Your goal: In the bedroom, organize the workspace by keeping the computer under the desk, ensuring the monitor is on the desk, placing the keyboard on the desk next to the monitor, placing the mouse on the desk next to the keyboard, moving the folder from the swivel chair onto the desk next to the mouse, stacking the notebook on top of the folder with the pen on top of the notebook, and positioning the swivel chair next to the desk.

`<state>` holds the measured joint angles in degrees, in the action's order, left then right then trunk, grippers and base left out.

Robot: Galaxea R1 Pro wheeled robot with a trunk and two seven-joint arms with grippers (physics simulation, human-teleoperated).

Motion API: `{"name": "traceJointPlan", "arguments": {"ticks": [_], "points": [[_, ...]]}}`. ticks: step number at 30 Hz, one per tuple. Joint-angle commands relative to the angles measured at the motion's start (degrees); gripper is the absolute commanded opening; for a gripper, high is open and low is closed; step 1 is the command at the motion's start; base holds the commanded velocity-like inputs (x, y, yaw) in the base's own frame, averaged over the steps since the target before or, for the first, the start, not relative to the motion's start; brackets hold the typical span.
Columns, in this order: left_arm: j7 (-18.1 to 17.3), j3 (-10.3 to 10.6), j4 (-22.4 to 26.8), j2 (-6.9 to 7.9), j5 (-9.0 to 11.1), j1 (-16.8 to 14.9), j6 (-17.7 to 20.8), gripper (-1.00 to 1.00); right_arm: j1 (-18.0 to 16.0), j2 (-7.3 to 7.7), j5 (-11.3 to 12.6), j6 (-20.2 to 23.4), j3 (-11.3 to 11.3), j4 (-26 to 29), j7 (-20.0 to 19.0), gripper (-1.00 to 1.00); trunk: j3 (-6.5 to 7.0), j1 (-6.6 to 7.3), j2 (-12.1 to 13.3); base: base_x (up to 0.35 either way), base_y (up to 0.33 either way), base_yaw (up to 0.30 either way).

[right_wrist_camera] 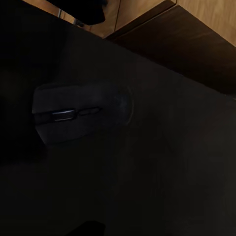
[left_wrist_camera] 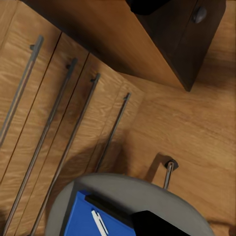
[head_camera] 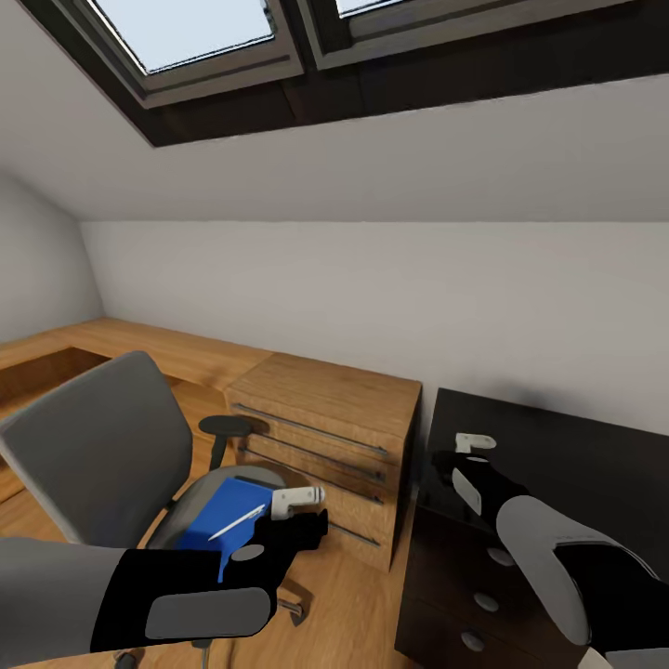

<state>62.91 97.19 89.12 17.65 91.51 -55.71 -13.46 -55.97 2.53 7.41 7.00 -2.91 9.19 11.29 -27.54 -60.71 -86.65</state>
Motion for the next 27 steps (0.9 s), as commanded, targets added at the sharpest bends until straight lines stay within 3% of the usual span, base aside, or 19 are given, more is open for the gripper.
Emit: {"name": "traceJointPlan", "arguments": {"ticks": [1, 21, 27], "points": [[0.0, 0.1, 0.1, 0.01, 0.3, -0.1, -0.5, 1.0, 0.0, 0.02, 0.5, 0.3, -0.3, 0.1, 0.2, 1.0, -0.25, -0.23, -0.5, 0.0, 0.0, 0.0], [0.0, 0.1, 0.2, -0.13, 0.3, -0.1, -0.5, 1.0, 0.0, -0.24, 0.5, 0.5, -0.4, -0.1, 0.0, 1.0, -3.84, -4.62, -8.5, 0.0, 0.0, 0.0], [0.0, 0.1, 0.2, -0.02, 0.4, -0.1, -0.5, 1.0, 0.0, -0.17, 0.5, 0.6, -0.4, 0.0, 0.0, 1.0, -3.84, -4.62, -8.5, 0.0, 0.0, 0.0]]}}
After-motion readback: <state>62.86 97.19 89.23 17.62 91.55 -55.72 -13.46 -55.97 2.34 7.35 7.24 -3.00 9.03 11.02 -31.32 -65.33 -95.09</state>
